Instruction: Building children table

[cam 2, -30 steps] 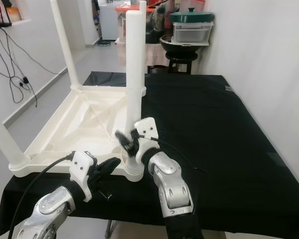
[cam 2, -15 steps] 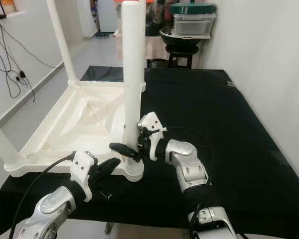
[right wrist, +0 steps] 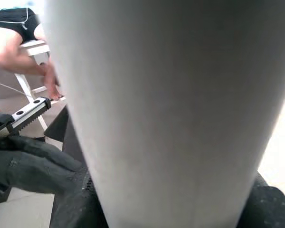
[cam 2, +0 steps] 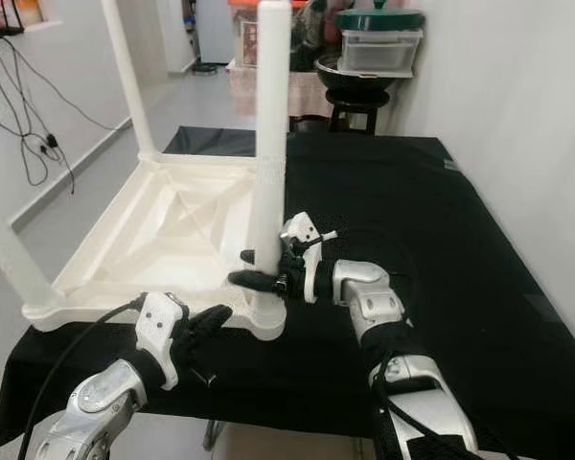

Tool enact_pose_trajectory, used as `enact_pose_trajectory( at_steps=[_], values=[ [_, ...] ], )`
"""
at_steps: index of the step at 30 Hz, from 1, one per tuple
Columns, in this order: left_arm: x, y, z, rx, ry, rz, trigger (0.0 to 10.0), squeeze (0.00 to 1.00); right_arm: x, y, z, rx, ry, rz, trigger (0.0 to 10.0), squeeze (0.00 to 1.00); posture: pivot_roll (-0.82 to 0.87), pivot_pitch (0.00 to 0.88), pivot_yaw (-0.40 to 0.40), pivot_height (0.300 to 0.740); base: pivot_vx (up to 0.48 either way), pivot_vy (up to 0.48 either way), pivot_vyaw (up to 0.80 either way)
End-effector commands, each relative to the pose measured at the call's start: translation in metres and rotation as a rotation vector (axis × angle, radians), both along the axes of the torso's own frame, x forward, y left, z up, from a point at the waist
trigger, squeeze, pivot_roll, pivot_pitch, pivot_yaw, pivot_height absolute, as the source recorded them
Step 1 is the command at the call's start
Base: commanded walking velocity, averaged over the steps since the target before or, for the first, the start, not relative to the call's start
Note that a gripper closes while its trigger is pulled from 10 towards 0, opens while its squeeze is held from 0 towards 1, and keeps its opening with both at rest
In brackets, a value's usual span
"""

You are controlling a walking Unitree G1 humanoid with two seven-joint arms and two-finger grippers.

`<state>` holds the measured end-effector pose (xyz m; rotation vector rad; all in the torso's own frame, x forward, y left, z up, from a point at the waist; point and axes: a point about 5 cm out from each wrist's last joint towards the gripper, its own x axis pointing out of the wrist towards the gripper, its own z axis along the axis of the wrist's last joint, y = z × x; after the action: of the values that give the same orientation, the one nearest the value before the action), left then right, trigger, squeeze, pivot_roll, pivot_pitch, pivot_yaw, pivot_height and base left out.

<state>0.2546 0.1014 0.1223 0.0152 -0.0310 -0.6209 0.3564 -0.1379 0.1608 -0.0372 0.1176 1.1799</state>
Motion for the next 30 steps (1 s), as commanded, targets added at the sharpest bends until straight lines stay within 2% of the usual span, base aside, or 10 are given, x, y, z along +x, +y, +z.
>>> enact_pose_trajectory(
  at_steps=[1,9,13,14,15,16,17,20,21,30],
  values=[
    [-0.002,0.0,-0.001,0.009,0.001,0.001,10.0,0.0,0.002,-0.001,0.006,0.033,-0.009,-0.003,0.0,0.0,0.03,0.0,-0.048,0.74,0.0,0.0,0.0],
    [-0.002,0.0,0.001,0.005,0.0,0.0,10.0,0.0,-0.004,-0.015,0.004,0.043,-0.081,-0.084,0.0,0.0,0.01,0.0,-0.042,0.74,0.0,0.0,0.0],
    [-0.002,0.003,0.002,0.003,-0.003,0.002,10.0,0.0,-0.013,-0.005,-0.012,0.007,-0.048,-0.289,0.0,0.0,-0.01,0.0,-0.037,0.74,0.0,0.0,0.0],
    [-0.001,0.005,0.003,0.002,-0.004,0.003,10.0,0.0,-0.018,0.013,-0.027,0.034,0.026,-0.61,0.0,0.0,-0.05,0.0,-0.022,0.74,0.0,0.0,0.0],
    [-0.001,0.005,0.003,0.002,-0.004,0.003,10.0,0.0,-0.018,0.013,-0.027,0.034,0.026,-0.61,0.0,0.0,-0.05,0.0,-0.022,0.74,0.0,0.0,0.0],
    [-0.001,0.006,0.004,0.002,-0.004,0.004,10.0,0.0,-0.026,0.019,-0.037,0.04,0.091,-0.855,0.0,0.0,-0.05,0.0,-0.02,0.74,0.0,0.0,0.0],
    [0.0,0.007,0.003,0.003,-0.002,0.0,10.0,0.0,-0.034,0.029,-0.033,-0.023,-0.003,-0.91,0.0,0.0,-0.05,0.0,-0.017,0.74,0.0,0.0,0.0],
    [0.001,0.008,0.003,0.005,-0.001,-0.002,10.0,0.0,-0.036,0.036,-0.03,-0.059,-0.069,-0.896,0.0,0.0,-0.06,0.0,0.004,0.74,0.0,0.0,0.0],
    [0.002,0.007,0.002,0.006,0.002,-0.007,10.0,0.0,-0.035,0.04,-0.028,-0.094,-0.131,-0.8,0.0,0.0,-0.04,0.0,-0.013,0.74,0.0,0.0,0.0],
    [0.005,0.007,0.003,0.006,-0.009,0.017,10.0,0.0,-0.036,0.036,-0.026,-0.11,-0.084,-0.87,0.0,0.0,-0.04,0.0,-0.028,0.74,0.0,0.0,0.0]
  ],
)
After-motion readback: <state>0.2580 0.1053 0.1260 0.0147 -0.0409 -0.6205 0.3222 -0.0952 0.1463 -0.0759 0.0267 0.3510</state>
